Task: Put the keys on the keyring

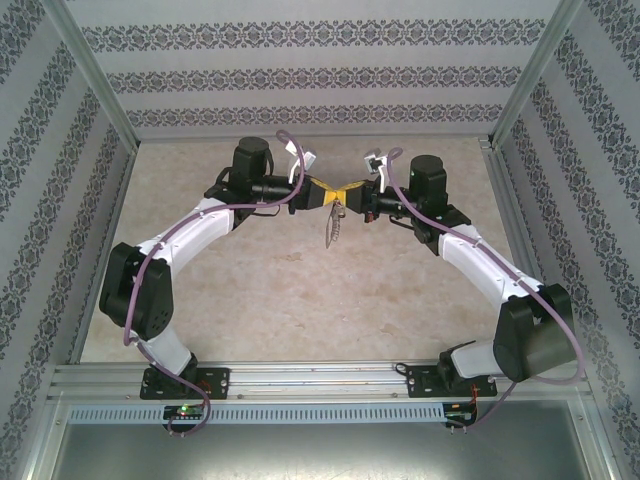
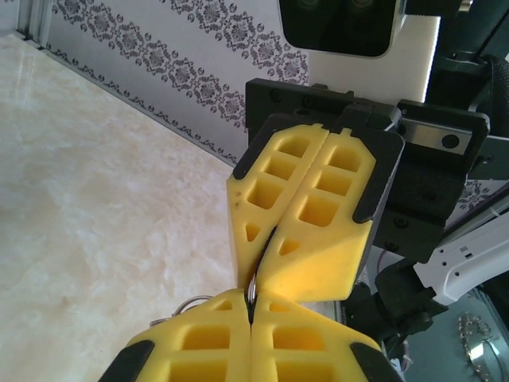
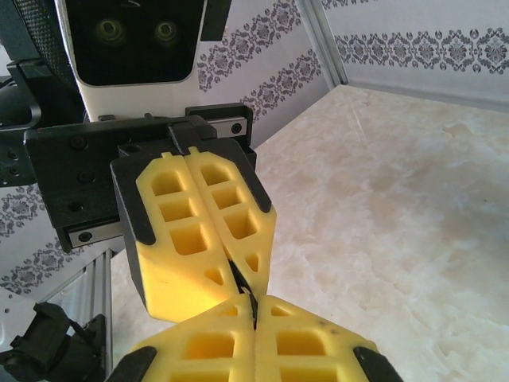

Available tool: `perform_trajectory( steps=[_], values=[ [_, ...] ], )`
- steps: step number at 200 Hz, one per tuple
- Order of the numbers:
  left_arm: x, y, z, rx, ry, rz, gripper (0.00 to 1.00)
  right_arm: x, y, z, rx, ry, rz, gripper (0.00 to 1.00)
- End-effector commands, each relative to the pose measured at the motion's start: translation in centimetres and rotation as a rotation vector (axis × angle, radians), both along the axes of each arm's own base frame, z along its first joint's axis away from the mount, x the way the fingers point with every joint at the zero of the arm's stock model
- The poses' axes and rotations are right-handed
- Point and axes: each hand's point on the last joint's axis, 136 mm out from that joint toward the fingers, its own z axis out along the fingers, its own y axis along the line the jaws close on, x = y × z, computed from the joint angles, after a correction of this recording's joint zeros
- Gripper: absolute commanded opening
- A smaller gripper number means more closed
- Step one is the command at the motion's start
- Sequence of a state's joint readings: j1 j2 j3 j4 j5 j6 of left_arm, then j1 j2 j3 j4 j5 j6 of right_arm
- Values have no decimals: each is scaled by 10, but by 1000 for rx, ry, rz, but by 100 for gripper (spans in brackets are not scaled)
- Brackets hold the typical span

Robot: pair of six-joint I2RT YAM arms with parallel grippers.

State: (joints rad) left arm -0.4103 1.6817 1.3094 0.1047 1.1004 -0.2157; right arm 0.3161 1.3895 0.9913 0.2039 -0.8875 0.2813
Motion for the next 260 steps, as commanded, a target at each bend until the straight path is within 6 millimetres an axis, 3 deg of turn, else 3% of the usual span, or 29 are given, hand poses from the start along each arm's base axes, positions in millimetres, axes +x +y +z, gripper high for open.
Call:
perform_trajectory(
  steps=[1, 19, 37, 63, 98, 133, 170, 260],
  values=[
    [-3, -7, 19, -49, -85, -35, 0, -4, 6, 16, 17, -57, 37, 0],
    [-4, -8, 19, -53, -90, -40, 0, -3, 5, 19, 18, -60, 29, 0],
    [-4, -8, 20, -57, -100, -34, 0, -1, 0, 23, 22, -65, -2, 28],
    [-2, -6, 23, -70, -120, -17, 0, -1, -17, 29, 25, -86, -75, 44],
    [-3, -6, 27, -83, -145, -5, 0, -10, -30, 18, 20, -81, -122, 50],
    [-7, -6, 32, -100, -161, -26, 0, -17, -31, -3, 8, -58, -116, 54],
    [-13, -6, 40, -132, -164, -59, 0, -19, -27, -13, 8, -50, -76, 55],
    [-18, -8, 44, -160, -145, -95, 0, -12, -5, -5, 24, -67, -2, 54]
  ],
)
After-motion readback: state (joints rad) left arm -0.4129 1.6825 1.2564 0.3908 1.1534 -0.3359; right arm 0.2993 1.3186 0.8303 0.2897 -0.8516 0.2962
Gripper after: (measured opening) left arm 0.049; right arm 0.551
